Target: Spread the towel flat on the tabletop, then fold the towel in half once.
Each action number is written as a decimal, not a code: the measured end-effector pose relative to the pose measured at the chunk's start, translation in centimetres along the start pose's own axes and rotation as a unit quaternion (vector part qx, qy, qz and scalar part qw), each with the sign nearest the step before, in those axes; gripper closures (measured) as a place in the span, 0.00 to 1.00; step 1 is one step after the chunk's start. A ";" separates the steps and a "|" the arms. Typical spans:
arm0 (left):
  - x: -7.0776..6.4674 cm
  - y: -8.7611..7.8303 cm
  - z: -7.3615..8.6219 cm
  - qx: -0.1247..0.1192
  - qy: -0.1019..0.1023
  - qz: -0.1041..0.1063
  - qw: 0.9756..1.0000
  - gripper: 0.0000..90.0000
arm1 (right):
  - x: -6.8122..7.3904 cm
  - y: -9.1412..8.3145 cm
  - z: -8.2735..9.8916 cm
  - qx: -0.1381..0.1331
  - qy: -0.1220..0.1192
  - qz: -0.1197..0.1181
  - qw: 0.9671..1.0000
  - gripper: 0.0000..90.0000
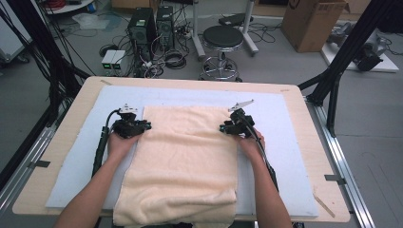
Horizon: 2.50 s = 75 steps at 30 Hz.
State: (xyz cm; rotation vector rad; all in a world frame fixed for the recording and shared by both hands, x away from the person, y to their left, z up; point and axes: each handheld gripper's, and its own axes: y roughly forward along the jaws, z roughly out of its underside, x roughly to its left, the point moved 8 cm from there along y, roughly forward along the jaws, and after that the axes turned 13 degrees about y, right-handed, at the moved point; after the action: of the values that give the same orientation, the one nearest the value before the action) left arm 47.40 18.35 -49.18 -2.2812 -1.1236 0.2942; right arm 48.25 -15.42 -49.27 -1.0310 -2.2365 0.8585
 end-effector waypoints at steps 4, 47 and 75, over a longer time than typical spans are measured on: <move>0.8 0.1 -0.8 -0.005 0.002 -0.004 1.000 0.80 | -0.5 -0.4 -1.1 -0.016 -0.005 0.006 1.000 0.74; 4.3 3.8 -2.4 0.074 -0.013 -0.044 0.996 0.63 | -4.3 2.2 -3.4 -0.017 0.055 0.052 0.997 0.63; 4.5 4.1 -2.4 0.068 -0.017 -0.058 0.996 0.55 | -4.5 2.2 -3.7 -0.012 0.072 0.045 0.996 0.58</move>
State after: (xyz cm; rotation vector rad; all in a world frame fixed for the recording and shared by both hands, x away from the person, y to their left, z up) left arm 53.93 18.94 -49.35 -2.0914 -1.2106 0.3530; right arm 54.31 -16.71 -49.31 -1.1747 -2.0979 0.7712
